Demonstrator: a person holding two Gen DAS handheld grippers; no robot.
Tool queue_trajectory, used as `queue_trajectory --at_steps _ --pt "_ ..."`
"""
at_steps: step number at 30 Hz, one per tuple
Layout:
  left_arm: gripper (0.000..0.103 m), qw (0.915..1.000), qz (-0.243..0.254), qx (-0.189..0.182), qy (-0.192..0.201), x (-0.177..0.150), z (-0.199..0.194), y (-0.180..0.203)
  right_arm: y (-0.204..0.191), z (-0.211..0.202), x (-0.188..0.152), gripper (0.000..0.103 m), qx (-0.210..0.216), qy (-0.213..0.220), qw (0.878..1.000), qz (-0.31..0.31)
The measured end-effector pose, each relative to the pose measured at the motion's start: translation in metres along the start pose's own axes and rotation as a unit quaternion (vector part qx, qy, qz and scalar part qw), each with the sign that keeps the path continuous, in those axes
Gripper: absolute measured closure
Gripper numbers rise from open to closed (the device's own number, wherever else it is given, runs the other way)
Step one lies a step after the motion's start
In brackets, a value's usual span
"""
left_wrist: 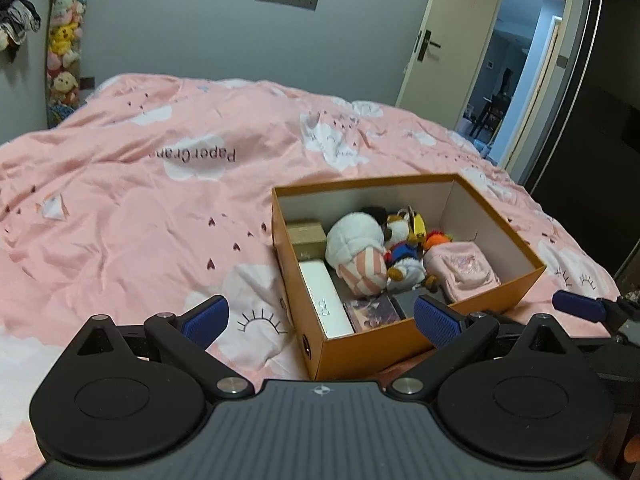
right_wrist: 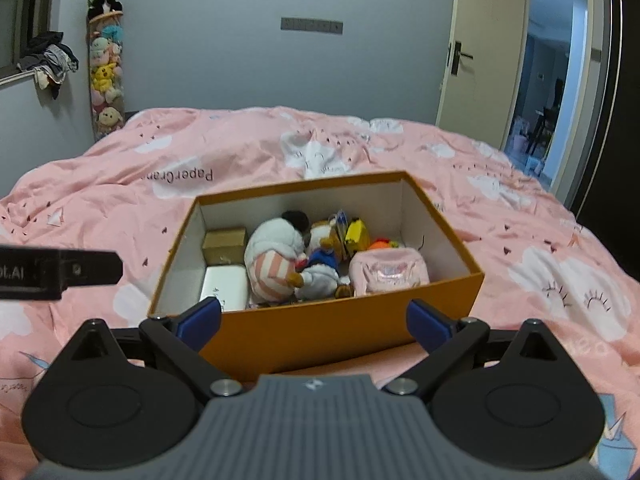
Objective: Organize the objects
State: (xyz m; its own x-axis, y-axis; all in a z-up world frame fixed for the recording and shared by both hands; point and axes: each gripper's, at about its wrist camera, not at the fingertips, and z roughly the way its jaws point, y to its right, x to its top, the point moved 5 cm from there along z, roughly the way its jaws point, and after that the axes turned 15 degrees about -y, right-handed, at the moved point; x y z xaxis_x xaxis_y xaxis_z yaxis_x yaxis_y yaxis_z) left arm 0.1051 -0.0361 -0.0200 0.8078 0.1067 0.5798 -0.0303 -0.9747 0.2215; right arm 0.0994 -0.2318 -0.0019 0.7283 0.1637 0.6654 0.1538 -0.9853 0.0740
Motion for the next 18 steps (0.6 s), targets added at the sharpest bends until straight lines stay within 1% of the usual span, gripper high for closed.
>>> queue_trajectory --at_steps 7,12,18 --pt "0.0 0.9997 -0.007 0.003 -0.024 -0.002 0.022 -0.006 -0.001 0.024 0.005 0.004 -0.002 -0.022 1.0 0.005" --pt "0.0 0.9991 -0.025 0.007 -0.033 -0.004 0.027 -0.014 -0.009 0.035 0.001 0.004 0.007 -0.042 0.999 -0.002" --pt "0.0 0.9988 -0.032 0.017 -0.034 -0.004 0.025 -0.017 -0.013 0.036 -0.003 0.004 0.01 -0.047 0.999 -0.009"
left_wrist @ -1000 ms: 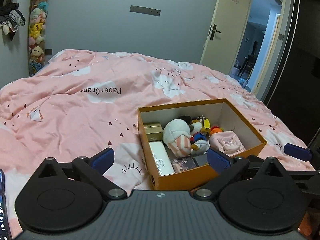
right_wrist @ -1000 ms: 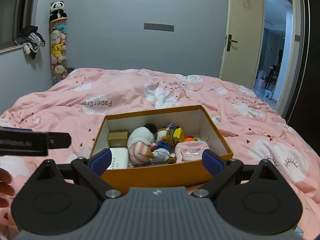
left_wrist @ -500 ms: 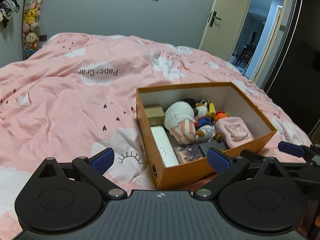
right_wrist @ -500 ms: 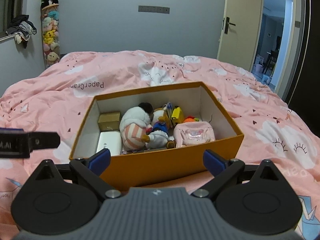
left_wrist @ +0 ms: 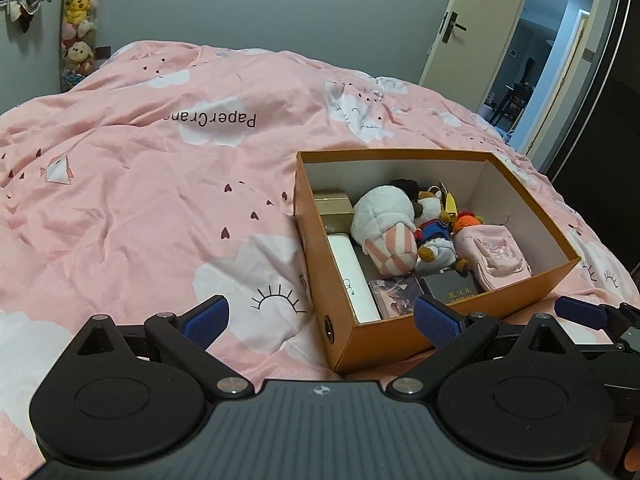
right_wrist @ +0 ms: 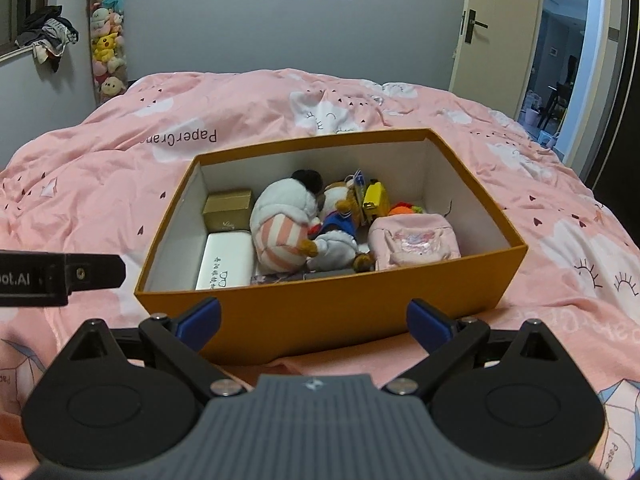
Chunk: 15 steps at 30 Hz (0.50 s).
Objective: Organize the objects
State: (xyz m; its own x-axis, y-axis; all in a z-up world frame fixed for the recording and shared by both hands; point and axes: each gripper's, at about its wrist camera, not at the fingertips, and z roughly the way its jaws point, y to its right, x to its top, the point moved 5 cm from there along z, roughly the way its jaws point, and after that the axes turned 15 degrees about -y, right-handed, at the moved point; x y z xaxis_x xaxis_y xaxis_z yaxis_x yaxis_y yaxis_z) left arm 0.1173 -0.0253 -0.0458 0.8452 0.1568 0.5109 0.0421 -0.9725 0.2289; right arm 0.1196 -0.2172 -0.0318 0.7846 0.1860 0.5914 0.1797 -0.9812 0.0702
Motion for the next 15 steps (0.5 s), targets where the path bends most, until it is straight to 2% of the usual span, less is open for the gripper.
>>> queue_trajectory --at_steps 15 --pt "0.0 0.9999 -0.005 0.009 0.004 -0.0004 -0.0059 -0.0002 0.0018 -0.0058 -0.0022 0.004 -0.001 0.005 1.0 0.006"
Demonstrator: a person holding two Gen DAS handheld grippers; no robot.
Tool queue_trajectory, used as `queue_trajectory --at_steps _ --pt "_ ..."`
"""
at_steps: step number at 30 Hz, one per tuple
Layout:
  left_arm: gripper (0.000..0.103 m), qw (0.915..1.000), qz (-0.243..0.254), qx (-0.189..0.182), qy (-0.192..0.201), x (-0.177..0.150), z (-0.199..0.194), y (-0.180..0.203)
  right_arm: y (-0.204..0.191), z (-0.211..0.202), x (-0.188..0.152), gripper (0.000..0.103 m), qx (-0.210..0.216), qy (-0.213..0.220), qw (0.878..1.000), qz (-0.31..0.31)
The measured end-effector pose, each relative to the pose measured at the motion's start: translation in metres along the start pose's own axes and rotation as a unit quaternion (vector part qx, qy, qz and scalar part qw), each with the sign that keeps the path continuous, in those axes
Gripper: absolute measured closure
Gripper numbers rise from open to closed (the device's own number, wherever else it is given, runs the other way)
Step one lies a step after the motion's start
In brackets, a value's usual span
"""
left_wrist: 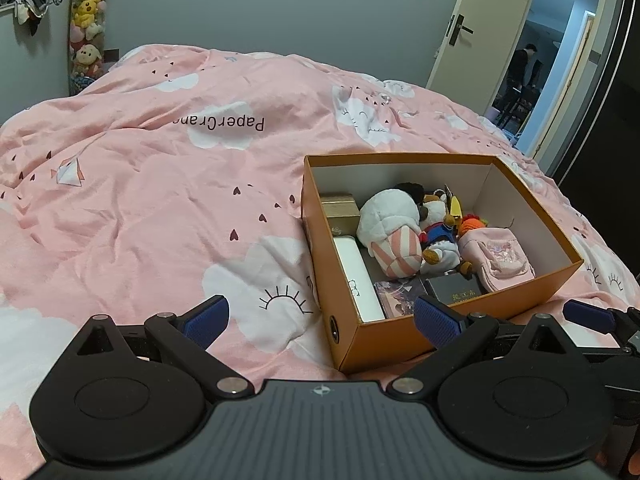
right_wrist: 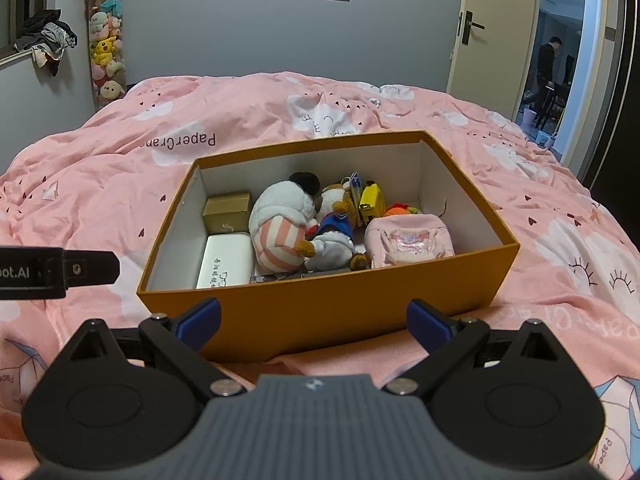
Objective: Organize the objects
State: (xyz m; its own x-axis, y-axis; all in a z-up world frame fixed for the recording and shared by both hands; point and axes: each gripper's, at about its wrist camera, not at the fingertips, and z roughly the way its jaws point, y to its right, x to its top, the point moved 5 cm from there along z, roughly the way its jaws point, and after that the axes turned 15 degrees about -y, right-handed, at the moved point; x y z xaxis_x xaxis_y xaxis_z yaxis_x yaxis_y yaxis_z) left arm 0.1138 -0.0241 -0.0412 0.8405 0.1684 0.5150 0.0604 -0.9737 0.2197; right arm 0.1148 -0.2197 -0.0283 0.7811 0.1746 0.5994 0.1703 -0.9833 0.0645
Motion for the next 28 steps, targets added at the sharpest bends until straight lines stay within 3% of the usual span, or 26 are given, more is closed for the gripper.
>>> queue_trajectory --at_steps 28 --pt "0.0 1.0 0.005 0.004 0.003 -0.0008 -0.0043 0.0018 -0.0012 0.0005 -0.005 0.004 -0.001 -0.009 1.0 -0.003"
